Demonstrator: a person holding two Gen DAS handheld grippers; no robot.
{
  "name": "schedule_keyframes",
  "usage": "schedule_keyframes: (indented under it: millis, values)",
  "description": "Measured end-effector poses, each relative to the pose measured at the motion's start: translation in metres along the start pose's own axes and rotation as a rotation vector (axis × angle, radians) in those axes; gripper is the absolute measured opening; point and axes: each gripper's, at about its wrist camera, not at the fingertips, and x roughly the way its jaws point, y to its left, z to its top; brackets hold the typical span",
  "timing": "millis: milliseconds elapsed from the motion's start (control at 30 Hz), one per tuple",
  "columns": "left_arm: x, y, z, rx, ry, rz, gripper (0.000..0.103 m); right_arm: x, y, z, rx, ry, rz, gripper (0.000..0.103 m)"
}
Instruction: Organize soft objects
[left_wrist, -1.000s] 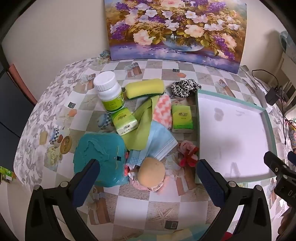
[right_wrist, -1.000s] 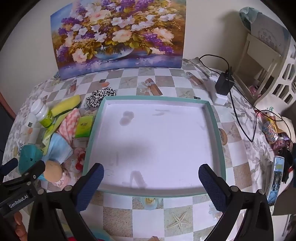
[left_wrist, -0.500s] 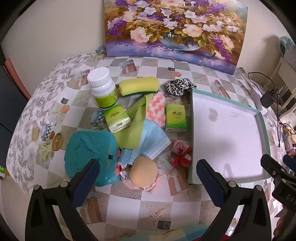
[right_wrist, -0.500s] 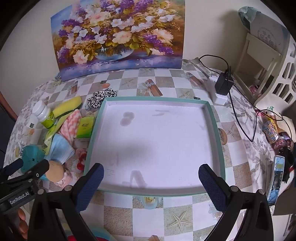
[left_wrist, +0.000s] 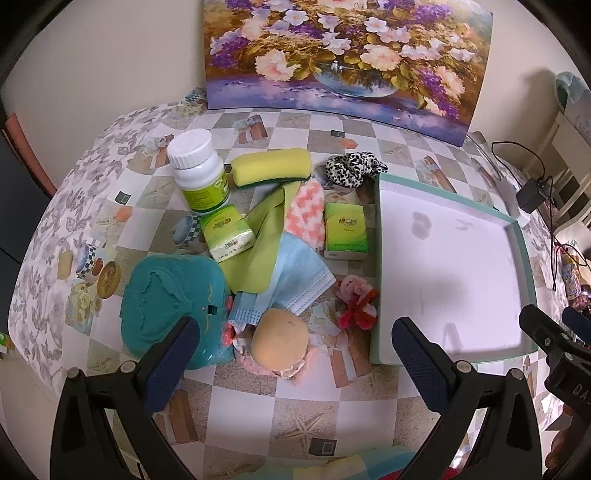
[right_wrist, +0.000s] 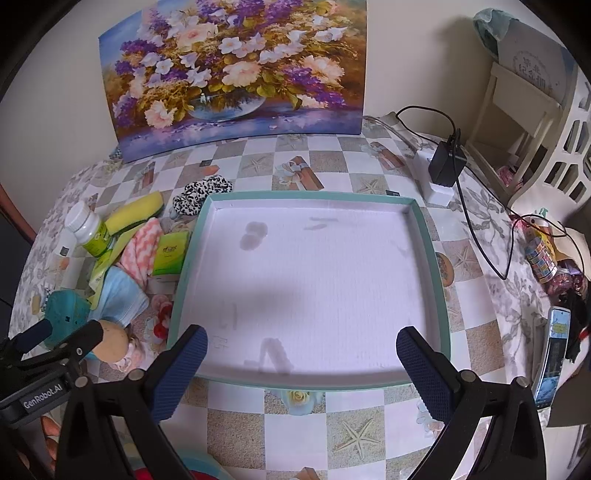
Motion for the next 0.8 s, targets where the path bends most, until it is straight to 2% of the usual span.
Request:
schedule_keyframes:
  millis: [200, 367, 800]
  values:
    - [-0.0023, 0.0003, 0.0006, -0.010, -0.015, 0.001, 0.103, -0.0003, -0.0009, -0.0002, 0.000, -0.001, 0.003, 0.103]
    - [-0.0020, 0.0008, 0.0018, -0.019, -0.019, -0.026, 0.103, -0.0011, -0.0017, -0.0003, 0.003, -0.001, 0.006, 0.103]
    - [-0.0042, 0.0014, 0.0029, -0.032, -0.043, -0.023, 0.103, -0.0004, -0.0021, -0.0006, 0.007, 0.000, 0.008, 0.103]
